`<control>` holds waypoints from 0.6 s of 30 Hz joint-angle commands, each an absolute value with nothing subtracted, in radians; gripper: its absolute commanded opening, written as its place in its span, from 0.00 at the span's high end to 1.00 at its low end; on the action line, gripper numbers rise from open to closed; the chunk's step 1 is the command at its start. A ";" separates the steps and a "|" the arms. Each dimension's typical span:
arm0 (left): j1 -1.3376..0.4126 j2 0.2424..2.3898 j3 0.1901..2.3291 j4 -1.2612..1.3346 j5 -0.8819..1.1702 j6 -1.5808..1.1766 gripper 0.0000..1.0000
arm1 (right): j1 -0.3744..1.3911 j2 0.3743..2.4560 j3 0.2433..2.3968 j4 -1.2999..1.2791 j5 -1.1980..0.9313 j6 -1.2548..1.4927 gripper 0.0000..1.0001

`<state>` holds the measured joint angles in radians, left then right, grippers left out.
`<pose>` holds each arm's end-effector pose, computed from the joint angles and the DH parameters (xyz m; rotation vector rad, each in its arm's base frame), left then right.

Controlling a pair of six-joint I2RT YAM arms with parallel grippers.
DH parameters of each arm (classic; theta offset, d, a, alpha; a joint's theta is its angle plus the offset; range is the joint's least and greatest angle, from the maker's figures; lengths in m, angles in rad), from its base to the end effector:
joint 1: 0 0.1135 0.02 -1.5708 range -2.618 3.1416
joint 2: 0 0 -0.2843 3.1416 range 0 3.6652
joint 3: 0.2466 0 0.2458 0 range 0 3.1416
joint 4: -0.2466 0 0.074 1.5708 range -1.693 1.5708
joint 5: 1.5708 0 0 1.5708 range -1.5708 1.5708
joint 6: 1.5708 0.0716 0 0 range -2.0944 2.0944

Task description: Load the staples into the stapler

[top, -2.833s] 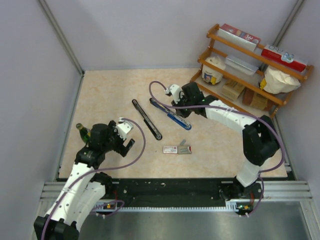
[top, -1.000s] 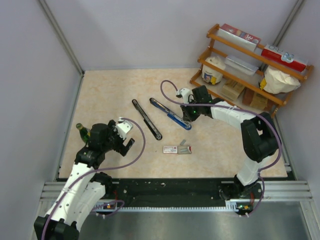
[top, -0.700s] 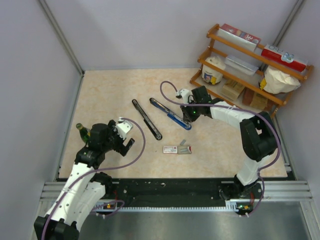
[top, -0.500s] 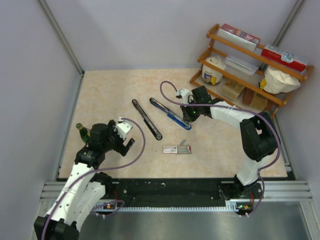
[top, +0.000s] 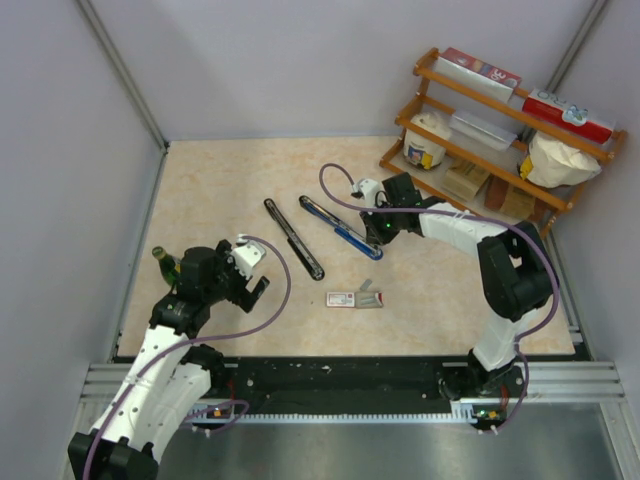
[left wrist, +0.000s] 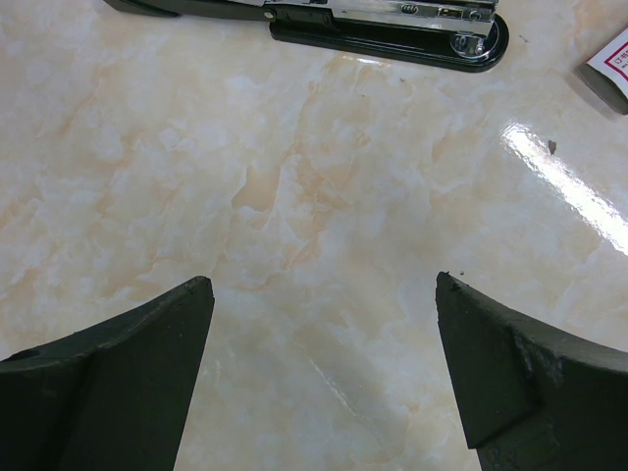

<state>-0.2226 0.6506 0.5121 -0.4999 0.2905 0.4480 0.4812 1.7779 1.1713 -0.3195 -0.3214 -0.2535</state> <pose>0.1444 -0.0537 0.2272 0.8685 2.0049 -0.1934 0.3386 0.2023 0.1917 -1.0215 2.2786 0.4962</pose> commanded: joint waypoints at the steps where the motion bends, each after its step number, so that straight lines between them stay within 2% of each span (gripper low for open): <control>1: -0.216 0.650 0.505 -0.462 0.298 0.457 0.01 | 0.483 1.792 1.187 -0.296 -0.318 -0.265 0.89; 18: -0.215 0.647 0.505 -0.462 0.296 0.457 0.01 | 0.483 1.772 1.183 -0.290 -0.345 -0.253 0.91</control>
<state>-0.2222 0.6506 0.5121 -0.4999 0.2905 0.4480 0.4812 1.7779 1.1713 -0.3195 -0.3252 -0.2539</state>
